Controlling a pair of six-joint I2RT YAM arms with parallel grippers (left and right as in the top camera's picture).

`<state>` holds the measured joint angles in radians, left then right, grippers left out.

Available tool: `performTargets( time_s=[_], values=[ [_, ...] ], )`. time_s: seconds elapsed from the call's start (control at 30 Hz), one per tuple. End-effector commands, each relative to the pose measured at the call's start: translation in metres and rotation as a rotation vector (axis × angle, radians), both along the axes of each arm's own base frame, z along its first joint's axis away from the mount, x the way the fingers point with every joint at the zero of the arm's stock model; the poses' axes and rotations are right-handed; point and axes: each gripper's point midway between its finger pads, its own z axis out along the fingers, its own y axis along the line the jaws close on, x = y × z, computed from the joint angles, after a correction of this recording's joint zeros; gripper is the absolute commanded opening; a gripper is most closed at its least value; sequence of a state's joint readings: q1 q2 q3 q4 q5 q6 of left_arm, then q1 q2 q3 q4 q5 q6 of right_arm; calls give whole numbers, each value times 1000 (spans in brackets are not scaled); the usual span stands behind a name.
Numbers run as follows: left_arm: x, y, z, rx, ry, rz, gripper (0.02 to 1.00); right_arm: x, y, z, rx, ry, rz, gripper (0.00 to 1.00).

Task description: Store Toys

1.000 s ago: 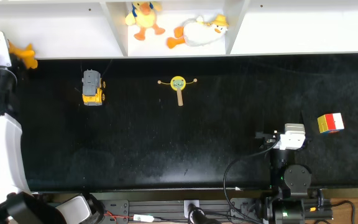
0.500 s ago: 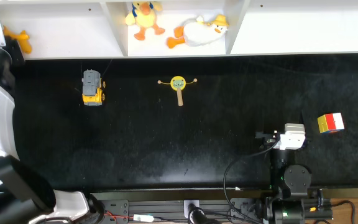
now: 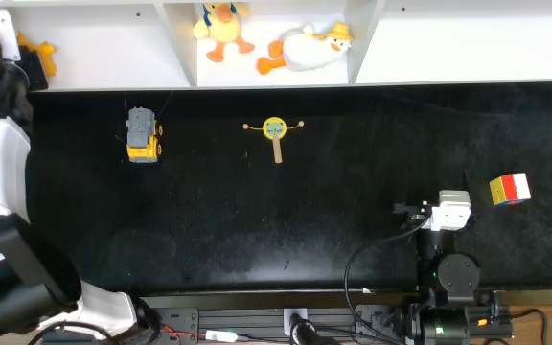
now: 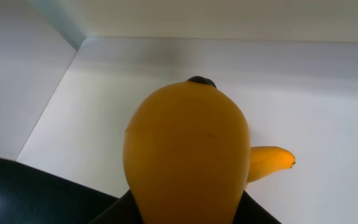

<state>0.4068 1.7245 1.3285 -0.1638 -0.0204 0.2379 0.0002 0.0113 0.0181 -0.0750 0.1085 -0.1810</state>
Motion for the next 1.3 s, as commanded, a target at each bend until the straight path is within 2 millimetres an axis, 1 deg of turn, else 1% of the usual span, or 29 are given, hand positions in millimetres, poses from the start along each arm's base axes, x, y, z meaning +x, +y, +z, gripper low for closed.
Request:
performTargets(
  time_s=[0.03,0.07,0.1,0.13,0.17,0.2,0.23,0.3,0.33,0.43,0.6,0.7,0.83,0.9,0.97,1.0,1.07,1.17,1.23,1.3],
  values=[
    [6,2,8,4,-21,9,259,0,0,-4,1,1,2,993],
    [6,2,8,4,-22,9,264,0,0,-4,1,1,2,996],
    [6,2,7,4,-20,9,288,0,0,-4,1,1,2,996],
    [7,2,7,3,-20,9,371,0,0,-4,1,1,2,996],
    [6,2,6,3,-19,9,415,0,0,-4,1,1,2,996],
    [7,2,6,2,-18,9,415,0,0,-4,1,1,2,996],
    [7,2,6,2,-18,9,443,0,0,-4,1,1,2,996],
    [7,2,6,2,-18,9,599,0,0,-4,1,1,2,996],
    [7,2,6,2,-18,9,649,0,0,-4,1,1,2,991],
    [7,2,6,2,-18,9,998,0,0,-4,1,1,2,996],
    [5,1,8,1,-16,9,998,0,0,-4,1,1,2,996],
    [-5,-3,12,-5,-1,8,998,0,0,-4,1,1,2,996],
    [-28,-12,18,-8,23,5,998,0,0,-4,1,1,2,996],
    [-44,-19,15,-11,28,5,998,0,0,-4,1,1,2,996],
    [-64,-29,7,-18,39,2,998,0,0,-4,1,1,2,996],
    [-76,-35,1,-26,47,-2,998,0,0,-4,1,1,2,996],
    [-103,-53,-15,-58,62,-30,998,0,0,-4,1,1,2,996],
    [-138,-92,-36,-118,50,-124,998,0,0,-4,1,1,2,996],
    [-150,-114,-42,-124,24,-183,998,0,0,-4,1,1,2,996],
    [-153,-133,-49,-122,29,-234,998,0,0,-4,1,1,2,996]
  ],
)
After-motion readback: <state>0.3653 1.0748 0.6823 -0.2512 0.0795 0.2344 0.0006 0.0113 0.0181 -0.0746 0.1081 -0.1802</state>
